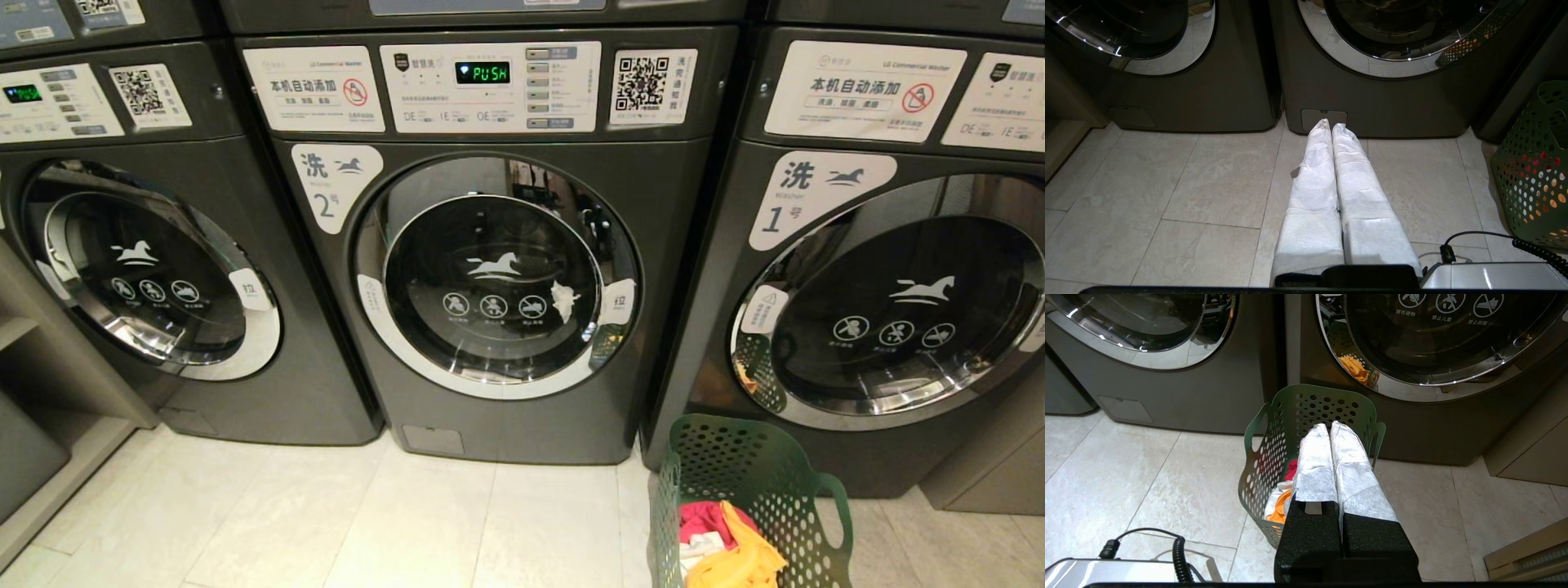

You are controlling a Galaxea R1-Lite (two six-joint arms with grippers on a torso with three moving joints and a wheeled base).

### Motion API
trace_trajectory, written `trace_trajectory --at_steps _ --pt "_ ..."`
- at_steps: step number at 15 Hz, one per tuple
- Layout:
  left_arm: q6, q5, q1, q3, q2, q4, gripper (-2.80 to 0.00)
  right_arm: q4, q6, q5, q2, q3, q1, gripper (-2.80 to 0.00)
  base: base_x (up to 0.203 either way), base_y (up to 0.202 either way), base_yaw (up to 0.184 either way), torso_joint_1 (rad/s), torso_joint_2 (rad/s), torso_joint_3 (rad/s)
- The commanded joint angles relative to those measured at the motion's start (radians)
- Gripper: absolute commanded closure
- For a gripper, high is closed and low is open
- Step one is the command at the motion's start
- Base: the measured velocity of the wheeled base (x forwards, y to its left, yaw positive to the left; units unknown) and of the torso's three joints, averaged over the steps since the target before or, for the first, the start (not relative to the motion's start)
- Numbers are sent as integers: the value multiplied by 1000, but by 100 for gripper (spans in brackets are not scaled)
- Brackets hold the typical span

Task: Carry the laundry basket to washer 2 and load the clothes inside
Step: Open the lid of the washing machine

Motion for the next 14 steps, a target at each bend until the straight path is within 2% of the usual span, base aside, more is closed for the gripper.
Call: trace_trajectory --at_steps 1,11,14 --pt "-1 0 0 0 2 1 0 1 0 0 1 0 0 0 0 0 0 0 0 0" --pt "7 -3 0 1 2 -1 0 1 -2 0 1 0 0 0 0 0 0 0 0 0" --pt "7 -2 0 1 2 -1 0 1 -1 1 1 0 0 0 1 -138 -6 1 0 4"
